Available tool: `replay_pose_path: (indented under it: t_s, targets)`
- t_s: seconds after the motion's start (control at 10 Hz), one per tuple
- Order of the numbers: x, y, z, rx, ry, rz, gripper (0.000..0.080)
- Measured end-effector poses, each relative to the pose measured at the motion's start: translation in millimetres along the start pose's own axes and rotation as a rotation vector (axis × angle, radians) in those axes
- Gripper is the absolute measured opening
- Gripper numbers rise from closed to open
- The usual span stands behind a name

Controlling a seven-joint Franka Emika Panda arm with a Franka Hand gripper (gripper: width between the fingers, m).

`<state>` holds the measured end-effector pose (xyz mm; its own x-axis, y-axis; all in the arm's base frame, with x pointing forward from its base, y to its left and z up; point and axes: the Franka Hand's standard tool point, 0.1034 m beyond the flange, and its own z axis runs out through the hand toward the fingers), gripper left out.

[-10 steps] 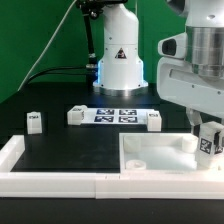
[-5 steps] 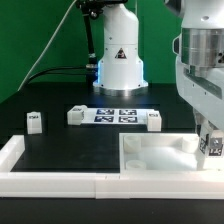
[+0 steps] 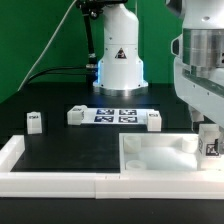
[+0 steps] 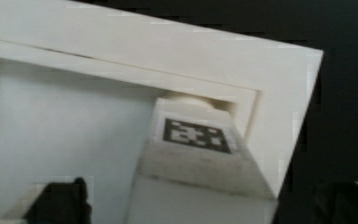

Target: Assemble one leg

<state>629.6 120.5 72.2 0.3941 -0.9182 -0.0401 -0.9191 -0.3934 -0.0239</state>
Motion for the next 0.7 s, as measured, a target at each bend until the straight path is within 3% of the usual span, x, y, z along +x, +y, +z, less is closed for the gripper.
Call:
replay_pose_path:
  t_s: [0.3,0.7]
  targets:
    - [-4.9,-1.0,0.8,0.001,-0.001,-0.318,0.0648]
    - [-6.1,-1.5,1.1,-0.018,0.024,-0.796,0.0648]
